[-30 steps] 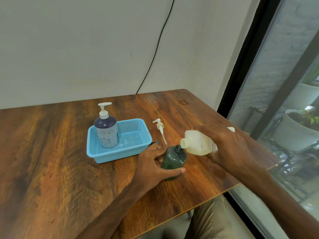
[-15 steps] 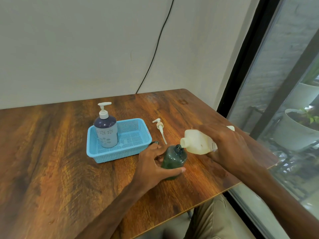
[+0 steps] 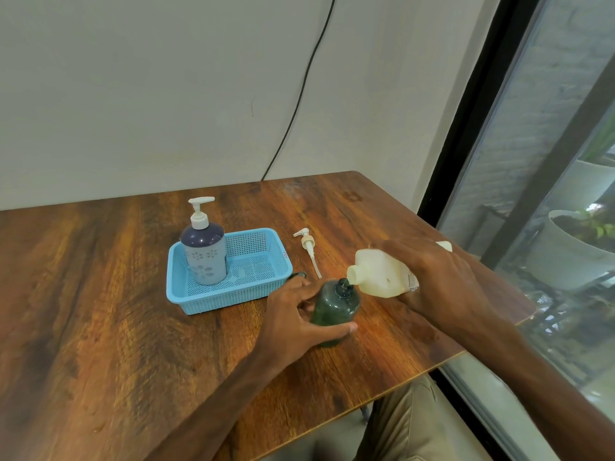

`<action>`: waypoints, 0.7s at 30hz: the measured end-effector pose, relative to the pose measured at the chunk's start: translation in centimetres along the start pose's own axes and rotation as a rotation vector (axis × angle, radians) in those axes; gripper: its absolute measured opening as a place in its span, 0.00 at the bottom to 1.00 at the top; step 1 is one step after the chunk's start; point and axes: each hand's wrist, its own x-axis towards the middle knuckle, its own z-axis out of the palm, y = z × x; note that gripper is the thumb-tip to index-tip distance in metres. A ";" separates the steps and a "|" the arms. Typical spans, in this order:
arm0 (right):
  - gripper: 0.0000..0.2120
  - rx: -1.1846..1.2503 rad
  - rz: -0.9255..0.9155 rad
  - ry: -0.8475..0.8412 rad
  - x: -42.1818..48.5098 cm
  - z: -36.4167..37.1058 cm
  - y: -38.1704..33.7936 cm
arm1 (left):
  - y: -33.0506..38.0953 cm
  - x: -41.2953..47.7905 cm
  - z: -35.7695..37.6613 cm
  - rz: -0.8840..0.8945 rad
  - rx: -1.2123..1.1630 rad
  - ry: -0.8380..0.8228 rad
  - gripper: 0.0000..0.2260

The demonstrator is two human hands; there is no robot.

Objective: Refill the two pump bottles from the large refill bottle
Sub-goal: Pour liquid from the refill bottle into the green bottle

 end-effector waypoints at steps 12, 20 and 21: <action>0.36 -0.023 -0.009 -0.019 0.0 -0.5 -0.3 | -0.1 -0.1 0.1 -0.010 -0.002 -0.012 0.32; 0.35 -0.010 -0.019 -0.007 0.1 -0.6 -0.5 | -0.1 -0.1 0.0 -0.015 -0.001 -0.008 0.31; 0.35 -0.008 -0.017 -0.006 0.1 -0.6 -0.5 | -0.1 -0.1 0.0 -0.011 -0.007 -0.006 0.31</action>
